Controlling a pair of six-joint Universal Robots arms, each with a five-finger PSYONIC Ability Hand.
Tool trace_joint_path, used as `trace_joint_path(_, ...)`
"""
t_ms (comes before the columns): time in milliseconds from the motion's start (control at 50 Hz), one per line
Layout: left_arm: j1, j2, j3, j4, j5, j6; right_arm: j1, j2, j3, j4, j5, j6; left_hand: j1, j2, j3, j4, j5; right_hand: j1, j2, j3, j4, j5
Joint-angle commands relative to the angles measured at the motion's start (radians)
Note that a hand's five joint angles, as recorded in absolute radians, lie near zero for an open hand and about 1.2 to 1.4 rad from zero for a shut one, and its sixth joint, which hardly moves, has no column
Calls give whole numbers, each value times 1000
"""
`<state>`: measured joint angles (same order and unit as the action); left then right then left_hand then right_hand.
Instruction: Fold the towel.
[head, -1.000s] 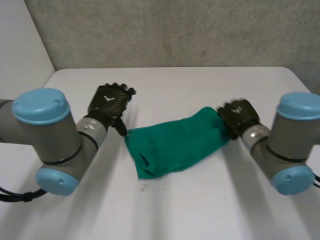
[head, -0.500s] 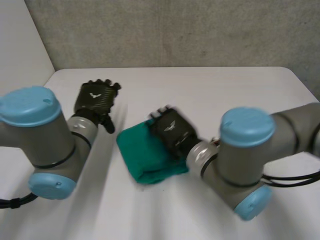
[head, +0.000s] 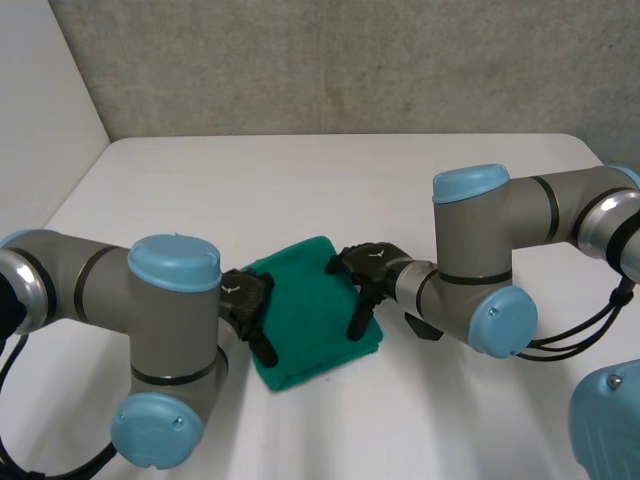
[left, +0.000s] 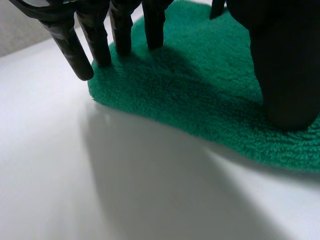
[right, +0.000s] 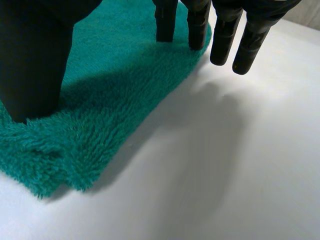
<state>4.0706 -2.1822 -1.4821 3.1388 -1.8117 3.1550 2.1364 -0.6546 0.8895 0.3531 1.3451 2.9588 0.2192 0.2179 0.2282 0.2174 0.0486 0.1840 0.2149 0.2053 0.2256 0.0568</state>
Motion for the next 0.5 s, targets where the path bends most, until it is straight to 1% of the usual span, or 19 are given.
trace_joint_path(20, 10, 31, 35, 4, 37, 5, -6, -91, 9, -23, 14, -7, -35, -34, -44, -33, -39, -9, -40, -31, -51, -57)
trace_joint_path(60, 14, 73, 60, 4, 57, 5, -13, -146, 40, -72, 23, 0, -35, -34, -44, -33, -39, -9, -40, -31, -51, -57)
trace_joint_path(80, 20, 115, 83, 7, 75, 7, -25, -210, 84, -138, 44, 14, -35, -34, -44, -33, -39, -9, -40, -31, -51, -57)
trace_joint_path(140, 50, 180, 123, 10, 107, 7, -64, -324, 158, -250, 101, 38, -35, -34, -44, -33, -39, -9, -40, -31, -51, -57)
trace_joint_path(160, 86, 217, 153, 10, 127, 5, -91, -405, 204, -320, 155, 48, -32, -31, -41, -30, -36, -9, -40, -31, -51, -57)
trace_joint_path(220, 146, 272, 206, 0, 156, 2, -122, -508, 264, -405, 238, 40, -32, -31, -41, -30, -36, -9, -40, -31, -51, -57)
trace_joint_path(240, 177, 309, 235, -17, 176, -3, -136, -558, 284, -433, 285, 29, -32, -31, -41, -30, -36, -9, -40, -31, -51, -57)
trace_joint_path(280, 203, 337, 262, -45, 192, -7, -153, -598, 298, -424, 325, 16, -26, -25, -35, -25, -30, -9, -40, -31, -51, -57)
trace_joint_path(300, 203, 337, 263, -45, 192, -7, -153, -599, 298, -424, 325, 16, -26, -25, -35, -24, -30, -9, -40, -31, -51, -57)
trace_joint_path(320, 235, 369, 294, -95, 206, -22, -189, -634, 316, -387, 354, -7, -23, -22, -32, -22, -27, -9, -40, -31, -51, -57)
trace_joint_path(420, 300, 416, 309, -172, 215, -62, -231, -654, 319, -315, 355, -24, -38, -37, -47, -36, -42, -9, -40, -31, -51, -57)
trace_joint_path(500, 310, 449, 290, -187, 226, -69, -240, -671, 318, -296, 352, -17, -38, -37, -47, -36, -42, -9, -40, -31, -51, -57)
